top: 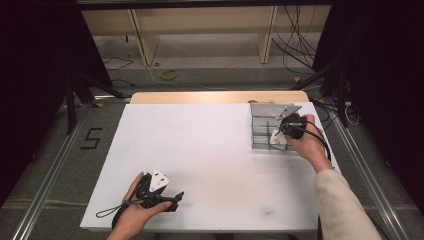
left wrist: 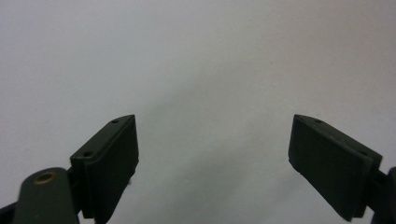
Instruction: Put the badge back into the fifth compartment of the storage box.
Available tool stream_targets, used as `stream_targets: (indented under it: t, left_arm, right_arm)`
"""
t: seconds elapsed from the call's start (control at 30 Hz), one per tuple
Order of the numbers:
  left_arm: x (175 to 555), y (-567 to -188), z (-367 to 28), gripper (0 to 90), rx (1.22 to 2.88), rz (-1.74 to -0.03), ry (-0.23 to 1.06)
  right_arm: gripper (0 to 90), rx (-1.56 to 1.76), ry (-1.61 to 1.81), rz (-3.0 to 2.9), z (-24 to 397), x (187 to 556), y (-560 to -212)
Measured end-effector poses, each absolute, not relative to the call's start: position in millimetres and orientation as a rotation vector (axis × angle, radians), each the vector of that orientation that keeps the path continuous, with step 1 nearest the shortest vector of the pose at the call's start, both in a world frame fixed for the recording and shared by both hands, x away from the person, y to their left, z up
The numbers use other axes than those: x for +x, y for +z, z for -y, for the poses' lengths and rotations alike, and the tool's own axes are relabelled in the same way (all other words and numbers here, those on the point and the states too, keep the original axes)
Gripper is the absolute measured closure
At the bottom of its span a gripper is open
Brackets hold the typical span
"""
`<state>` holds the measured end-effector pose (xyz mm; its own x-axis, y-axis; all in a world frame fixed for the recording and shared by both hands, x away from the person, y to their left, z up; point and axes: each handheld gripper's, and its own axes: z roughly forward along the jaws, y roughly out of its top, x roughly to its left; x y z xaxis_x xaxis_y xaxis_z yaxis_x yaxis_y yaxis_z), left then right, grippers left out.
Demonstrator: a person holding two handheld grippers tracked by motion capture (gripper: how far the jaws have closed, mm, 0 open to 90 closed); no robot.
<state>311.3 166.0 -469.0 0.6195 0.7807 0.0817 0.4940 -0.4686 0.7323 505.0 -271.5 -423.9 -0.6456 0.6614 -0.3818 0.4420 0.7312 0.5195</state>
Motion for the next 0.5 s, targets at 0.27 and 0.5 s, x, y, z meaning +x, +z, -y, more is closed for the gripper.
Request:
stream_targets:
  t: [0.27, 0.5]
  left_arm:
    - [311.1, -469.0, -166.1, 15.5, 2.155, -0.997, 0.541]
    - [310.8, -468.7, -165.6, 15.5, 2.154, -0.993, 0.544]
  right_arm:
    - [90.0, 1.110, 0.438, -2.291, 282.6, 502.7, -428.2]
    - [90.0, 1.176, 0.401, -2.287, 280.6, 500.0, -432.7]
